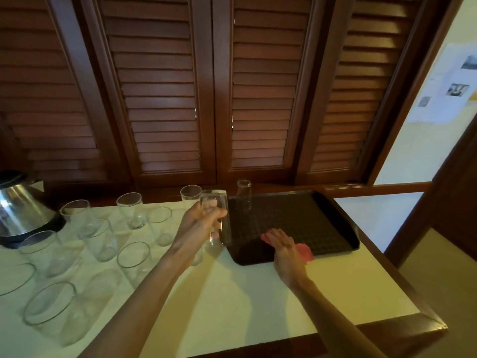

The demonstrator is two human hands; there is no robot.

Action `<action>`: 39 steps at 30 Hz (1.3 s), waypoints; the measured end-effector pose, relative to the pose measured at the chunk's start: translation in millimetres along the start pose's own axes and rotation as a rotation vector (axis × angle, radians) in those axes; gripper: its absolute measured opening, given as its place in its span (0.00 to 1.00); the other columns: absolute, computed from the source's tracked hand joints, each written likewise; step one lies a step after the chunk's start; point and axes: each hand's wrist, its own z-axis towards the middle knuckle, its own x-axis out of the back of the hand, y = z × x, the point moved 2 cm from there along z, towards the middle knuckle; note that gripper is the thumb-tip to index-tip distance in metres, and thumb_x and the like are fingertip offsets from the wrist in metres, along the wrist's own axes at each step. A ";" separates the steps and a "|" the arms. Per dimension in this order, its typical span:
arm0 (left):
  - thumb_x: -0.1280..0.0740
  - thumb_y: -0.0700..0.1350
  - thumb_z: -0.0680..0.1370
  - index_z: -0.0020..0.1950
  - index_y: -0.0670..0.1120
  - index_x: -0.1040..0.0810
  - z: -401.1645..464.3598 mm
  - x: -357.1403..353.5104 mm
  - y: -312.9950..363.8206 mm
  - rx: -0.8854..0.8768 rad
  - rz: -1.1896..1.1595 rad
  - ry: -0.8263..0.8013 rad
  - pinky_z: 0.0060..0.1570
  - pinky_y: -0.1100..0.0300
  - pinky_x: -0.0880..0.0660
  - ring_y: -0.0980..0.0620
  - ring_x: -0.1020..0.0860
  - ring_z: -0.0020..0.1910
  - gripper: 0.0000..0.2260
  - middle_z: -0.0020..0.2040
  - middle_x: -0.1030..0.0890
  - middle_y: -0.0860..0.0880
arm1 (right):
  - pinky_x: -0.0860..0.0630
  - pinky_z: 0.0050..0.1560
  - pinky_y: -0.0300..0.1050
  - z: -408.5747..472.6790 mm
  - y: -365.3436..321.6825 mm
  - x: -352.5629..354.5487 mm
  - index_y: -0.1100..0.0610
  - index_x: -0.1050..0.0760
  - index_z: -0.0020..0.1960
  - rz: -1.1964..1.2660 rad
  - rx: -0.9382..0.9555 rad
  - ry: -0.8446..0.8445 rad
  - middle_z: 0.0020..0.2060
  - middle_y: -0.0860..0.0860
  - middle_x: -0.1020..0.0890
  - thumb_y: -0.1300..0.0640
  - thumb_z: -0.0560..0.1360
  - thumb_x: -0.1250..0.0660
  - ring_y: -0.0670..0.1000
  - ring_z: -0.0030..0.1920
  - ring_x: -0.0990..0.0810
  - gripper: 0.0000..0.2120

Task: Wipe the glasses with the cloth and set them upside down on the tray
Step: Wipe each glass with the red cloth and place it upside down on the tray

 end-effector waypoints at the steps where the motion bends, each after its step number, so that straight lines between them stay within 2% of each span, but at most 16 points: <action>1: 0.27 0.45 0.80 0.63 0.48 0.20 5.2 -7.3 -2.2 0.009 0.001 0.000 0.48 0.57 0.22 0.51 0.17 0.52 0.12 0.54 0.16 0.48 | 0.43 0.79 0.52 -2.9 4.4 -5.9 0.52 0.32 0.76 -0.039 0.025 -0.025 0.77 0.51 0.33 0.69 0.78 0.39 0.52 0.80 0.40 0.29; 4: 0.22 0.44 0.76 0.62 0.47 0.21 30.8 -29.1 -9.9 -0.005 0.039 0.035 0.50 0.62 0.21 0.59 0.16 0.53 0.17 0.55 0.16 0.52 | 0.36 0.76 0.52 -7.7 12.9 -12.6 0.51 0.26 0.73 -0.046 0.055 0.025 0.73 0.51 0.27 0.66 0.76 0.35 0.52 0.76 0.33 0.26; 7: 0.20 0.38 0.73 0.61 0.47 0.24 62.4 -53.3 -15.0 -0.050 0.049 0.051 0.51 0.66 0.23 0.58 0.19 0.55 0.21 0.57 0.19 0.53 | 0.39 0.74 0.50 -10.2 19.3 -15.2 0.50 0.25 0.72 -0.037 0.056 0.071 0.72 0.50 0.25 0.64 0.76 0.34 0.51 0.75 0.30 0.25; 10: 0.19 0.35 0.71 0.61 0.49 0.26 98.5 -77.0 -26.7 -0.094 0.111 0.042 0.50 0.73 0.25 0.59 0.21 0.54 0.25 0.55 0.21 0.57 | 0.41 0.76 0.50 -11.3 19.1 -15.7 0.49 0.27 0.73 -0.045 0.059 0.073 0.74 0.49 0.27 0.62 0.79 0.36 0.50 0.76 0.32 0.24; 11: 0.19 0.36 0.71 0.63 0.49 0.26 109.9 -83.6 -32.3 -0.101 0.146 0.039 0.54 0.71 0.25 0.56 0.20 0.57 0.26 0.57 0.20 0.56 | 0.40 0.76 0.51 -10.9 19.6 -16.7 0.49 0.27 0.73 -0.046 0.060 0.073 0.74 0.49 0.27 0.62 0.79 0.36 0.50 0.76 0.32 0.24; 14: 0.17 0.38 0.69 0.69 0.47 0.27 135.3 -96.6 -50.9 -0.076 0.239 0.042 0.68 0.56 0.24 0.51 0.21 0.64 0.31 0.63 0.20 0.52 | 0.39 0.76 0.52 -11.2 21.9 -18.5 0.49 0.27 0.73 -0.043 0.055 0.081 0.74 0.49 0.27 0.61 0.79 0.37 0.50 0.76 0.32 0.24; 16: 0.17 0.39 0.70 0.71 0.48 0.28 144.4 -101.9 -60.6 -0.048 0.285 0.044 0.70 0.51 0.25 0.51 0.21 0.65 0.33 0.64 0.20 0.52 | 0.40 0.76 0.51 -11.3 23.8 -19.8 0.49 0.27 0.73 -0.040 0.055 0.093 0.74 0.49 0.27 0.60 0.78 0.37 0.50 0.76 0.32 0.24; 19: 0.18 0.40 0.70 0.73 0.48 0.29 152.4 -104.4 -71.4 -0.016 0.323 0.068 0.70 0.49 0.25 0.49 0.22 0.66 0.34 0.68 0.20 0.49 | 0.42 0.77 0.50 -12.3 24.2 -20.7 0.49 0.28 0.74 -0.023 0.050 0.095 0.74 0.49 0.27 0.60 0.79 0.38 0.50 0.76 0.32 0.23; 26: 0.18 0.42 0.71 0.71 0.48 0.29 161.6 -107.7 -86.3 0.040 0.382 0.085 0.70 0.47 0.26 0.45 0.24 0.68 0.32 0.68 0.21 0.47 | 0.40 0.76 0.50 -11.8 24.7 -22.8 0.49 0.26 0.72 -0.032 0.049 0.112 0.73 0.48 0.26 0.57 0.78 0.43 0.49 0.75 0.31 0.23; 30: 0.17 0.44 0.70 0.72 0.49 0.30 162.4 -108.9 -95.9 0.078 0.409 0.108 0.70 0.45 0.27 0.44 0.26 0.71 0.34 0.68 0.21 0.45 | 0.40 0.75 0.49 -11.2 24.9 -23.4 0.50 0.25 0.72 -0.032 0.041 0.126 0.72 0.48 0.25 0.59 0.78 0.39 0.49 0.74 0.30 0.23; 32: 0.17 0.44 0.70 0.71 0.49 0.30 161.6 -108.3 -97.8 0.086 0.417 0.126 0.70 0.44 0.26 0.43 0.26 0.70 0.34 0.68 0.21 0.45 | 0.38 0.74 0.50 -11.3 24.4 -22.5 0.50 0.24 0.70 -0.033 0.048 0.141 0.71 0.49 0.23 0.58 0.77 0.39 0.50 0.73 0.28 0.23; 35: 0.16 0.45 0.70 0.71 0.49 0.30 160.4 -107.6 -100.7 0.089 0.436 0.135 0.69 0.44 0.25 0.43 0.24 0.69 0.35 0.67 0.21 0.46 | 0.36 0.74 0.51 -11.3 24.3 -21.9 0.51 0.24 0.70 -0.032 0.050 0.140 0.70 0.50 0.23 0.60 0.77 0.35 0.51 0.73 0.27 0.22; 39: 0.16 0.46 0.69 0.72 0.49 0.31 158.6 -107.1 -100.0 0.093 0.434 0.128 0.69 0.44 0.25 0.43 0.24 0.69 0.36 0.68 0.21 0.45 | 0.40 0.75 0.49 -11.9 23.5 -21.1 0.50 0.25 0.71 -0.050 0.045 0.127 0.71 0.49 0.24 0.60 0.78 0.35 0.50 0.74 0.29 0.22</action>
